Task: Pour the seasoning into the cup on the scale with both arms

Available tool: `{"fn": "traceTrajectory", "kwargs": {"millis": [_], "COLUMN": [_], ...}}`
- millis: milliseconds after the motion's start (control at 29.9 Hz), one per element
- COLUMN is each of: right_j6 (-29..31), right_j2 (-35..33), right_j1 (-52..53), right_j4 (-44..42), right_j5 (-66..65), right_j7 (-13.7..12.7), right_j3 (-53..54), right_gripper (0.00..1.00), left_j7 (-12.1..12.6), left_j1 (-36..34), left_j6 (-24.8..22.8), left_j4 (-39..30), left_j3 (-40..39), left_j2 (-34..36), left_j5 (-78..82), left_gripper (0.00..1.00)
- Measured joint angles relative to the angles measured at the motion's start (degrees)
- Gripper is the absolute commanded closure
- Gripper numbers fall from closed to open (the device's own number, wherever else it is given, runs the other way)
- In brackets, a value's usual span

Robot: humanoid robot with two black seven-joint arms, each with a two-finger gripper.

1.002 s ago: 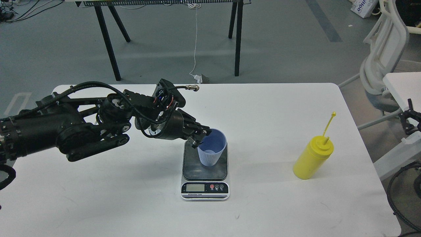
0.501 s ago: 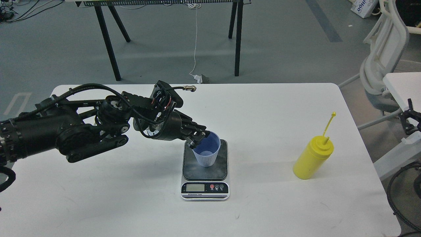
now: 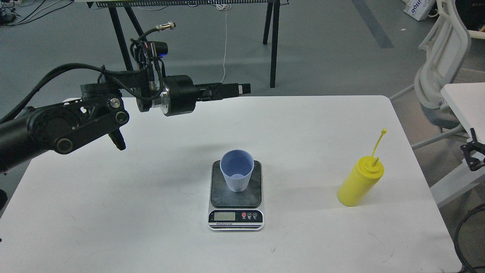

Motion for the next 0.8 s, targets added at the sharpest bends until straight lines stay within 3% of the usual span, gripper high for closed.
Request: {"fn": "traceTrajectory", "kwargs": {"millis": [167,301,568,802], "right_j6": [0.0,0.0,0.0,0.0], "right_j2": [-0.7,-0.8,0.2,5.8], "right_j1": [-11.4,-18.7,-26.4,-25.8], "right_j4": [13.2,19.9,24.8,25.8], "right_j5": [0.0,0.0,0.9,3.9], "right_j7": [-0.3,-0.4,-0.6,-0.5], "right_j3": [0.0,0.0,-5.0,-9.7], "right_gripper": [0.01,0.01,0.07,0.07], "left_j7": [-0.5,0.0,0.5,1.8], "left_j1": [1.1,2.7,3.7,6.1], "left_j6": [0.2,0.5,-4.2,-5.0], "left_j4": [1.9,7.3,19.1,21.8], "left_j3": [-7.0,-14.8,-23.3,-24.0], "left_j2": [-2.2,-5.0,-5.9,-5.3], "left_j5": [-21.6,-30.9,-52.7,-62.0], "left_gripper": [0.0,0.0,0.0,0.0]}}
